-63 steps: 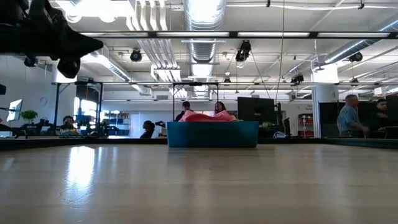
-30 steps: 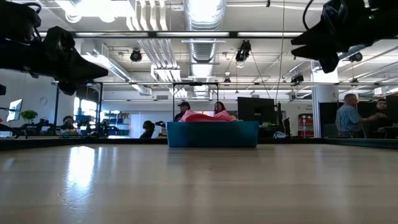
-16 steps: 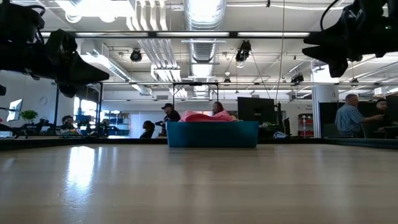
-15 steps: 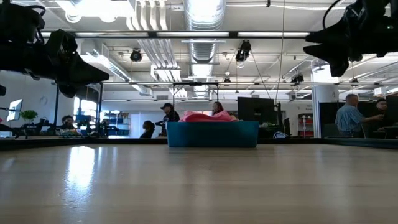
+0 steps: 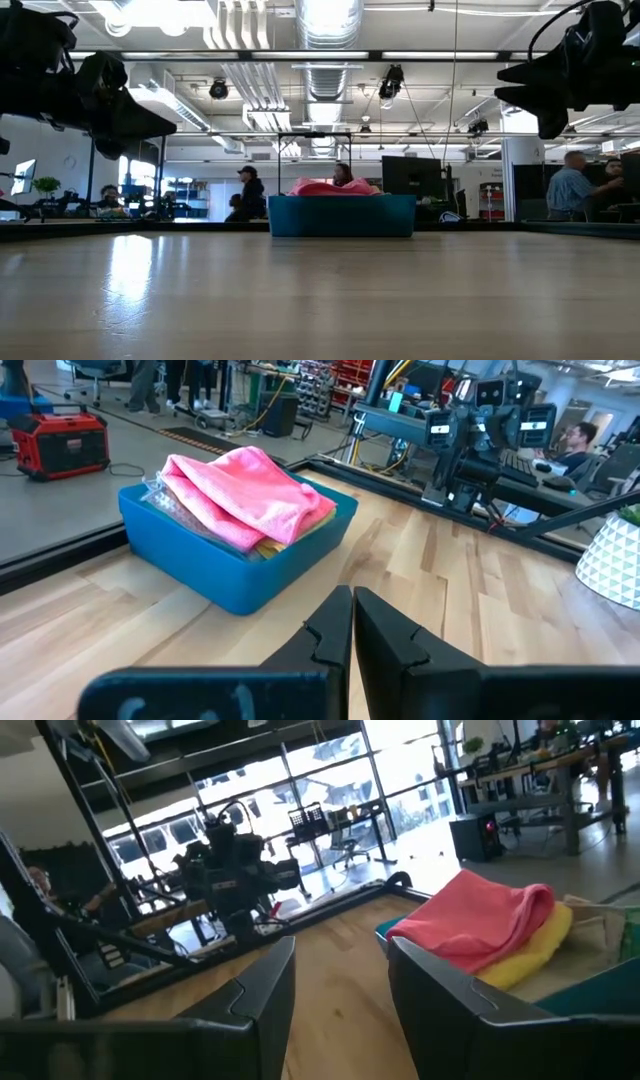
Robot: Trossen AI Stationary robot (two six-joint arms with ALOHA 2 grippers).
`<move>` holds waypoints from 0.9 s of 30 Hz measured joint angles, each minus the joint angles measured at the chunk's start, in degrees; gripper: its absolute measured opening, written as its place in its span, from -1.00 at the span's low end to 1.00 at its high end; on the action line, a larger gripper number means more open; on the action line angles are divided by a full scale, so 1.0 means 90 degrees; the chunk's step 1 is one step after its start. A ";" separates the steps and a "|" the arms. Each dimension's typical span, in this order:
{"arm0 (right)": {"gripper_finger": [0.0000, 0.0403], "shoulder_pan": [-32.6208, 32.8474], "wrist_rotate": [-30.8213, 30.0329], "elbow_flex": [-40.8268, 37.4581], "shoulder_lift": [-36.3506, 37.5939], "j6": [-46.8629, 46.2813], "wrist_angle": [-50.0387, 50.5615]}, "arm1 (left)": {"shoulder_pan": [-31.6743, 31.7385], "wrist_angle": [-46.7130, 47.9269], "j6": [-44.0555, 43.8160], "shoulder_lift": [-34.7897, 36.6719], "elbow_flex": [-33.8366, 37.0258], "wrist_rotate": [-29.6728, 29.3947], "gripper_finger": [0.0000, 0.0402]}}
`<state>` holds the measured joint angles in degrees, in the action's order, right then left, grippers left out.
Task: Fold microfiber towels
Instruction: Return to Home Position
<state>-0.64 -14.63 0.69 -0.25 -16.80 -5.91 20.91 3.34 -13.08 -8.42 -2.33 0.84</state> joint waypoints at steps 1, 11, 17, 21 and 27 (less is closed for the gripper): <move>-0.25 0.0000 -0.0038 0.0000 -0.0009 0.0023 0.0003 | 0.0000 0.0002 0.0000 -0.0013 0.0000 0.0000 -1.00; -0.25 0.0002 -0.0018 0.0002 -0.0064 0.0142 0.0345 | 0.0000 -0.0003 0.0000 -0.0049 0.0000 0.0000 -1.00; -0.25 0.0002 -0.0017 0.0005 -0.0068 0.0200 0.0362 | 0.0000 -0.0003 0.0000 -0.0051 0.0000 0.0000 -1.00; -0.25 0.0001 -0.0017 0.0005 -0.0071 0.0201 0.0363 | 0.0000 -0.0003 0.0000 -0.0049 0.0000 0.0000 -1.00; -0.25 0.0002 -0.0017 0.0005 -0.0071 0.0200 0.0369 | 0.0000 -0.0005 0.0000 -0.0059 0.0000 0.0000 -1.00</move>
<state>-0.62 -14.79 0.73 -0.89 -15.00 -2.59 20.91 3.29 -13.08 -8.95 -2.33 0.84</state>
